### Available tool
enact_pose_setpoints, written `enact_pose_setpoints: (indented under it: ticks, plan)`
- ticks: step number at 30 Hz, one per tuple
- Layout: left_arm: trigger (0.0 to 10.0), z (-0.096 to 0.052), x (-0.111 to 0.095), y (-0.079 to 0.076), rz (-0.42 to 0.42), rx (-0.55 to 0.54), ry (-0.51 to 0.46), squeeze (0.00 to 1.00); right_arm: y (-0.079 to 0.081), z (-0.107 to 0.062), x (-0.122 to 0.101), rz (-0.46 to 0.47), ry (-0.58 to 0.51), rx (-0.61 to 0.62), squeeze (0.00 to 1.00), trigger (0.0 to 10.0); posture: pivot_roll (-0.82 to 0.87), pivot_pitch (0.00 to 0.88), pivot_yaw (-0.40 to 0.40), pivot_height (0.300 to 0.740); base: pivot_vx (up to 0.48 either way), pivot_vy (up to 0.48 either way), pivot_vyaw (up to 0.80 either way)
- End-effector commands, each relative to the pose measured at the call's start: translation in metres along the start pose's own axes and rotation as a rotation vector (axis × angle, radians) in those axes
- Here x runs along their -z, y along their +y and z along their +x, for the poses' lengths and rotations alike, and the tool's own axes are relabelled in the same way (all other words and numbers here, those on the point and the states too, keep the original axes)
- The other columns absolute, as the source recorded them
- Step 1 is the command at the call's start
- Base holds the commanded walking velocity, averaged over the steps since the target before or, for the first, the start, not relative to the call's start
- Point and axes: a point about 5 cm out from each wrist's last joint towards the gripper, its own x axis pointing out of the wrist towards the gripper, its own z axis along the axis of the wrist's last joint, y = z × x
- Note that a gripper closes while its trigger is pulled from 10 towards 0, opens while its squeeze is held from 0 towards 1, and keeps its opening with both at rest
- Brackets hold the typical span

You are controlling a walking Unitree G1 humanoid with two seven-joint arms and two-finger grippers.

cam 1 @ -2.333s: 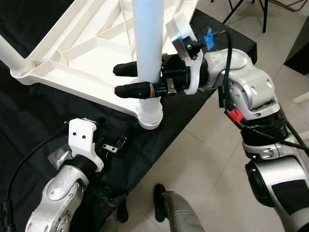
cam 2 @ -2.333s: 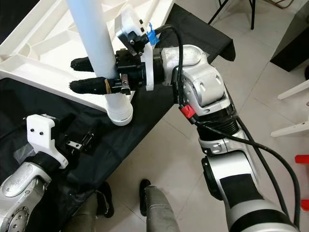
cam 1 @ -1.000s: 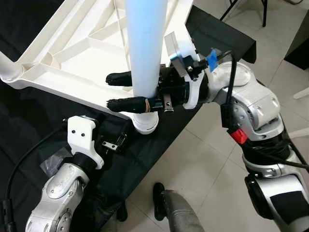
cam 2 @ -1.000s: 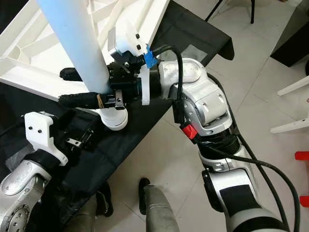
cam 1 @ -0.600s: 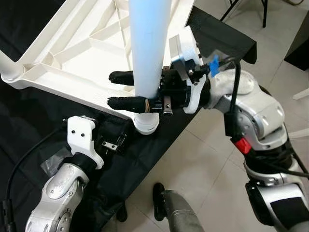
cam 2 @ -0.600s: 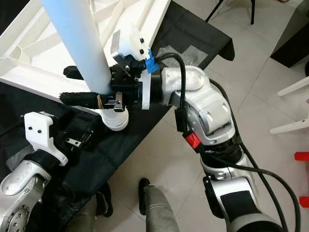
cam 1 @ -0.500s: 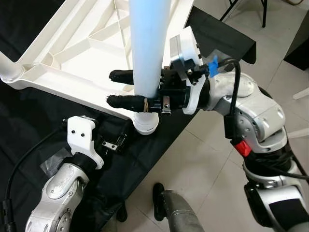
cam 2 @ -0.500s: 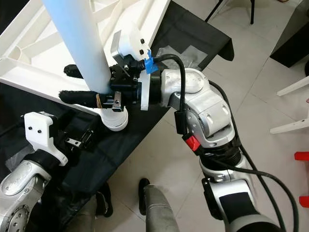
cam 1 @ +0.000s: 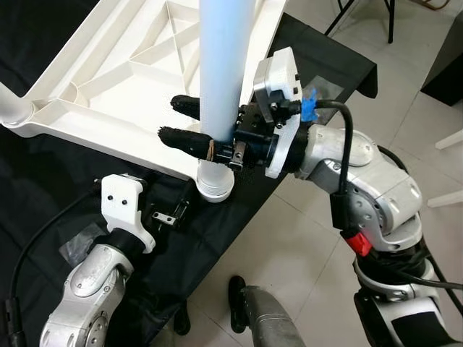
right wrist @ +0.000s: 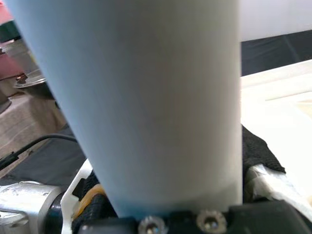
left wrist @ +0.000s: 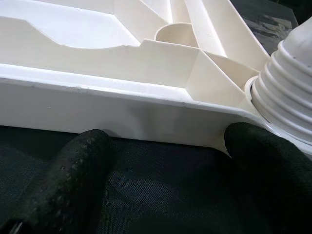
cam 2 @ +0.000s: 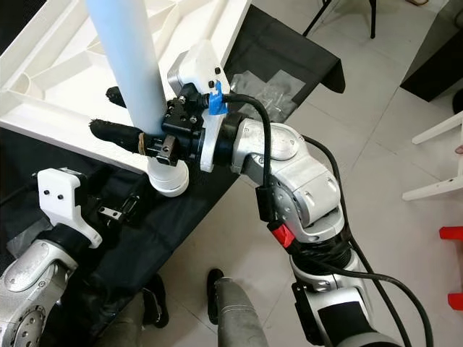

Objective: Building children table

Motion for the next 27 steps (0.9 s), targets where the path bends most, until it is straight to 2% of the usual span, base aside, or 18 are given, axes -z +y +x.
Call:
enact_pose_setpoints:
  ticks: [1,7,11,13,17,27]
  plan:
    - [10.0,-0.002,0.005,-0.002,-0.005,0.009,0.015,0.00,0.012,0.003,0.048,0.202,0.204,-0.039,0.00,10.0,-0.12,0.385,-0.083,0.740,0.000,0.000,0.00]
    - [10.0,-0.001,0.005,-0.002,-0.005,0.006,0.010,0.00,0.006,0.006,0.049,0.216,0.245,0.044,0.00,10.0,-0.13,0.378,-0.085,0.740,0.000,0.000,0.00]
    - [10.0,-0.001,0.005,-0.002,-0.005,0.005,0.010,0.00,0.007,0.006,0.048,0.220,0.248,0.056,0.00,10.0,-0.13,0.378,-0.085,0.740,0.000,0.000,0.00]
    - [10.0,-0.001,0.005,-0.003,-0.006,0.005,0.007,0.00,0.003,0.008,0.047,0.220,0.281,0.128,0.00,10.0,-0.13,0.382,-0.087,0.740,0.000,0.000,0.00]
    - [10.0,-0.001,0.005,-0.003,-0.006,0.004,0.005,0.00,0.002,0.008,0.047,0.220,0.306,0.172,0.00,10.0,-0.13,0.382,-0.088,0.740,0.000,0.000,0.00]
    - [10.0,0.000,0.006,-0.003,-0.009,0.005,0.002,0.00,0.001,0.009,0.043,0.201,0.301,0.188,0.00,10.0,-0.13,0.379,-0.090,0.740,0.000,0.000,0.00]
